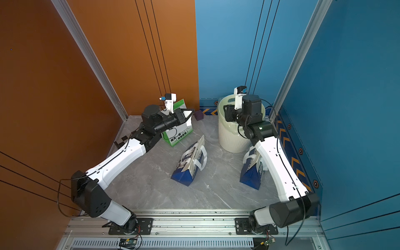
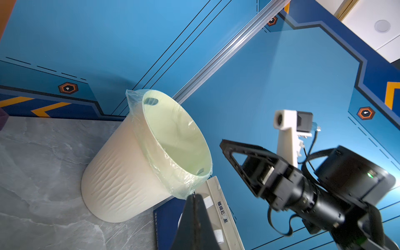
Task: Shred takeout receipts and throw away
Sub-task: Place the takeout receipt in the trash bin.
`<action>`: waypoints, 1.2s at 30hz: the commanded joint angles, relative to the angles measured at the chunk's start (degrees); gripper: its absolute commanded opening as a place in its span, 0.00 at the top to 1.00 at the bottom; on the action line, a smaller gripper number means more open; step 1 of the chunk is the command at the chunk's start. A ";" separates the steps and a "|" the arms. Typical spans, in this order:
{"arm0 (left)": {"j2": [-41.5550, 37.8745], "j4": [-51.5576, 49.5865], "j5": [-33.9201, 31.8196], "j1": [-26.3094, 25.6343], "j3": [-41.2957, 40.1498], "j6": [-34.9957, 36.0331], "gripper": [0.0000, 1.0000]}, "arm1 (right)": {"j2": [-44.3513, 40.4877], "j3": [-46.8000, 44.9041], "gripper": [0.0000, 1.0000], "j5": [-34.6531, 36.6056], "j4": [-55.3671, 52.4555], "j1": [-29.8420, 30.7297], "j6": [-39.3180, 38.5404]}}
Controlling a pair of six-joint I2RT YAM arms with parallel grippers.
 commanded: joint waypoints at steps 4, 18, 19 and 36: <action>1.57 7.84 3.66 0.14 2.25 -7.64 1.00 | -2.29 -7.34 0.45 -19.34 8.01 8.38 11.38; 1.17 8.88 4.00 -0.99 2.01 -7.75 1.00 | 2.77 -7.44 0.54 -22.48 17.60 12.66 19.24; 1.22 8.88 3.98 -1.09 1.98 -7.73 1.00 | 2.78 -7.46 0.57 -21.66 17.52 12.74 19.25; -0.37 10.12 2.10 -0.88 -1.50 -2.72 0.61 | 2.34 -8.50 1.00 -18.48 15.65 9.48 20.85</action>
